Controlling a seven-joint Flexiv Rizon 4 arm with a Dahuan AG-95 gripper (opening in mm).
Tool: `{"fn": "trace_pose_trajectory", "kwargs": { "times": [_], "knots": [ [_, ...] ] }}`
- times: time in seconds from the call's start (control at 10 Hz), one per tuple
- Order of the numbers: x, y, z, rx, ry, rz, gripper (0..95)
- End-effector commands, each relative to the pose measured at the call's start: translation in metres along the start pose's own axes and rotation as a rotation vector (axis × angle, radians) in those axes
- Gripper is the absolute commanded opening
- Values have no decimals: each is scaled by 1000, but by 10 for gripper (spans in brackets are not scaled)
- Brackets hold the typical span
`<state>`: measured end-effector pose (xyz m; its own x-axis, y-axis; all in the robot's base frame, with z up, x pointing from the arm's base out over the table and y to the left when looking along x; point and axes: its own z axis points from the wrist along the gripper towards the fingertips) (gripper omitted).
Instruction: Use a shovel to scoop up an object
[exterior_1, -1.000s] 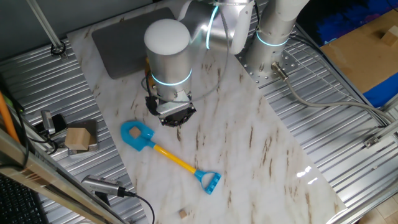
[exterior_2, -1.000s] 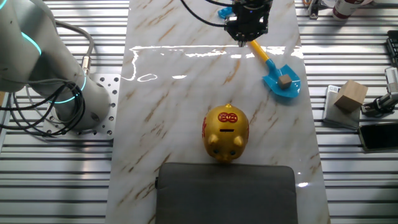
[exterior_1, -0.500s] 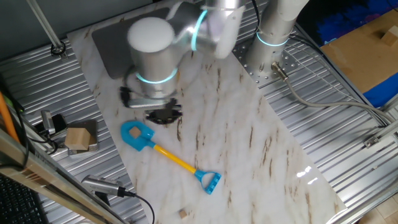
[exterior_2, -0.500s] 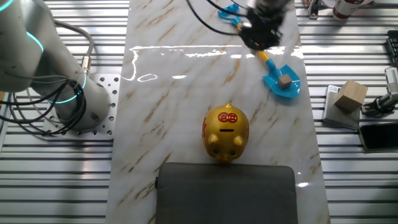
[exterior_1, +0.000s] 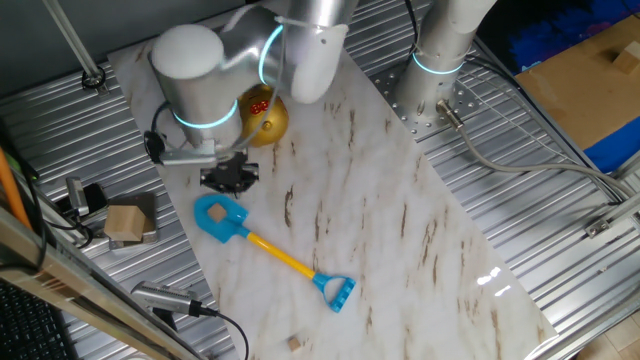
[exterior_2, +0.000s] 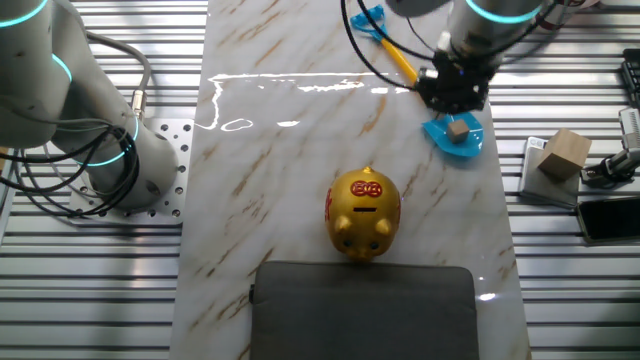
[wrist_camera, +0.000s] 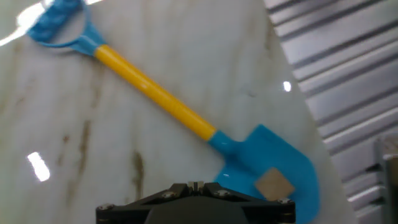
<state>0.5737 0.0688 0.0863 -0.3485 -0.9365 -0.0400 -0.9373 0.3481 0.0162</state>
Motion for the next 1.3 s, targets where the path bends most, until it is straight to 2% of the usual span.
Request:
{"fn": "trace_pose_trajectory", "kwargs": {
  "times": [0.1,0.3,0.5,0.6,0.8,0.9,1.0,1.2,1.3],
  "knots": [
    [4,0,1,-53,23,-213,0],
    [4,0,1,-40,60,-94,0],
    [4,0,1,-32,60,41,0],
    [4,0,1,-28,63,78,0],
    [4,0,1,-26,67,85,0],
    [13,-4,0,-32,60,72,0],
    [34,-16,-1,-40,48,31,0],
    [65,-38,4,-49,37,-20,0],
    [76,-47,7,-49,37,-38,0]
  ]
}}
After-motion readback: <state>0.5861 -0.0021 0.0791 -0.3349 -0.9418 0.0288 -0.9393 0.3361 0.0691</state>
